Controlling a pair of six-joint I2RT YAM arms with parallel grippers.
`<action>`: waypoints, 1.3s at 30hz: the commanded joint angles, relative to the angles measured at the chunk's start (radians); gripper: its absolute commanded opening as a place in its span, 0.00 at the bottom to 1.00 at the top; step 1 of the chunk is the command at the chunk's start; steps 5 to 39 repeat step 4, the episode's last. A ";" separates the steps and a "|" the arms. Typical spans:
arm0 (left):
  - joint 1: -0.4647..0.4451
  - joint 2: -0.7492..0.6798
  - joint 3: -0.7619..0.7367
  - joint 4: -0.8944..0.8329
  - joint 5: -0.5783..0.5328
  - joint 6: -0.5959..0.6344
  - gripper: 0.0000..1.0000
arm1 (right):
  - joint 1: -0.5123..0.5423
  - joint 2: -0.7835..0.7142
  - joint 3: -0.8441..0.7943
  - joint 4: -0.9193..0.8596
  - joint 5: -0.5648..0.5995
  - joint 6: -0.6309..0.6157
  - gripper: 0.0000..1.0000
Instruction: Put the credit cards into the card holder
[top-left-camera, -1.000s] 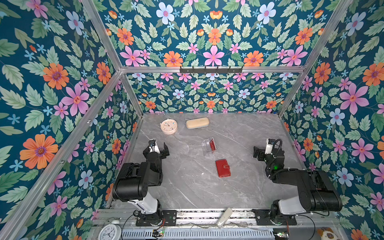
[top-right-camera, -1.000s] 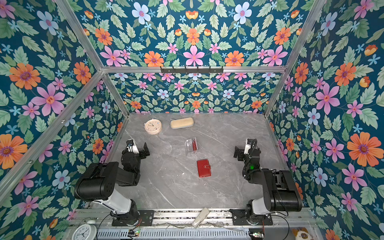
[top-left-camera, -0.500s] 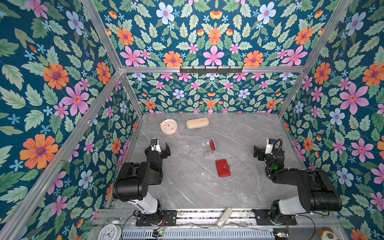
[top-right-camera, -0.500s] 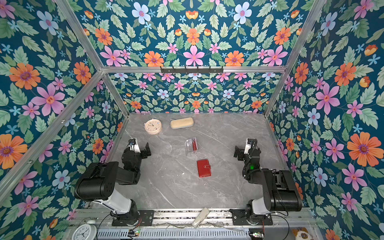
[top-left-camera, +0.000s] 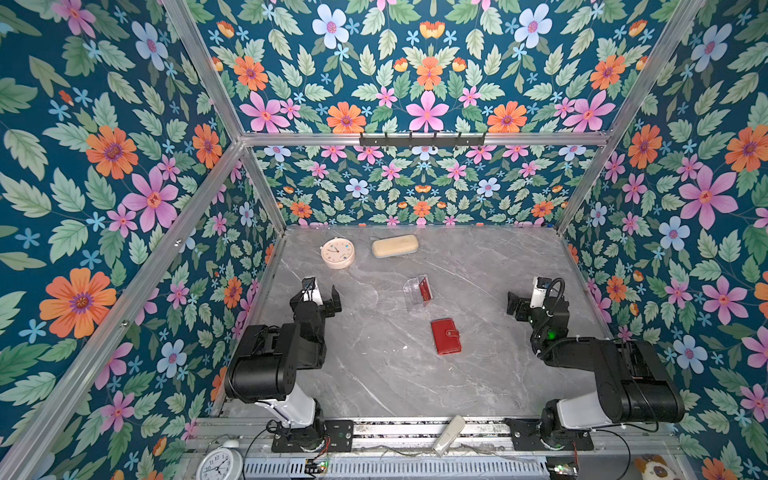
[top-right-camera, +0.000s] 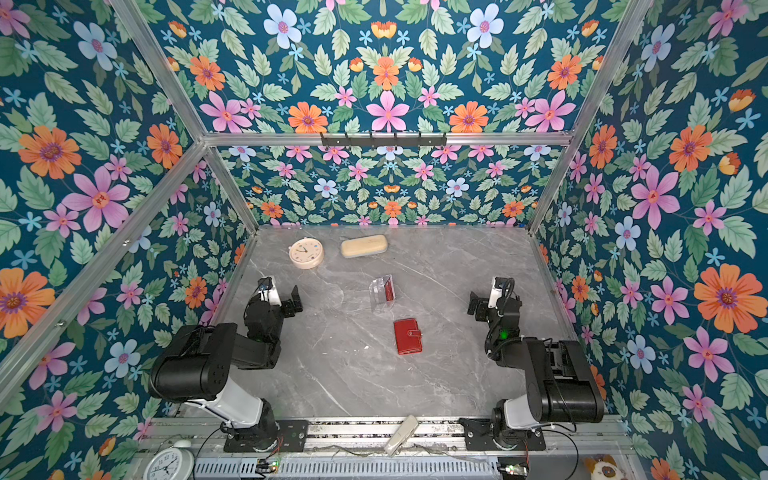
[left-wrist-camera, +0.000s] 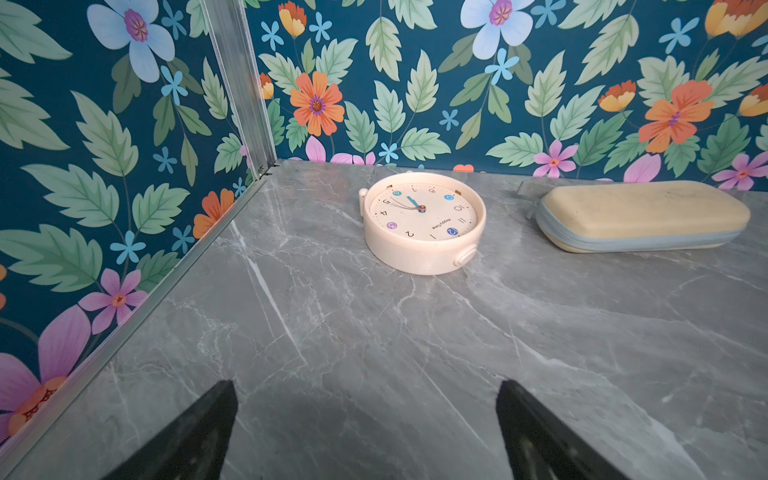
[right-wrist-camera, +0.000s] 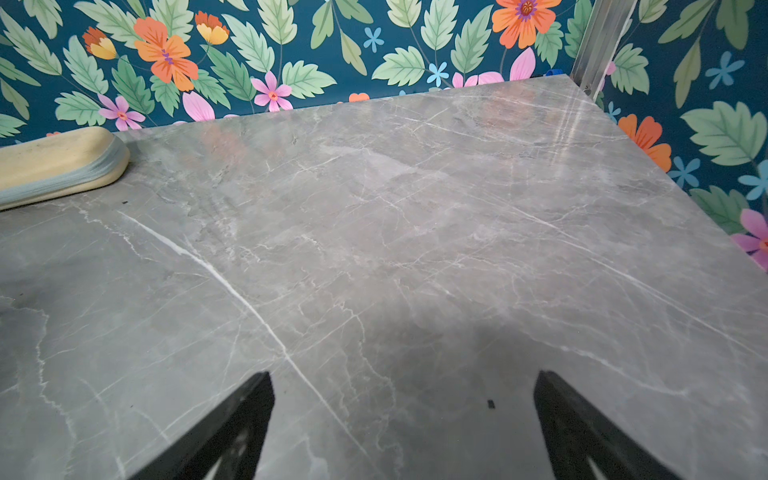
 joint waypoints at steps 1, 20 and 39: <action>0.001 0.001 0.002 0.006 0.006 0.010 1.00 | 0.000 0.001 0.001 0.041 0.004 -0.008 0.99; 0.001 -0.001 0.000 0.009 0.006 0.010 1.00 | 0.000 0.001 0.001 0.042 0.003 -0.007 0.99; 0.001 -0.001 0.000 0.009 0.006 0.010 1.00 | 0.000 0.001 0.001 0.042 0.003 -0.007 0.99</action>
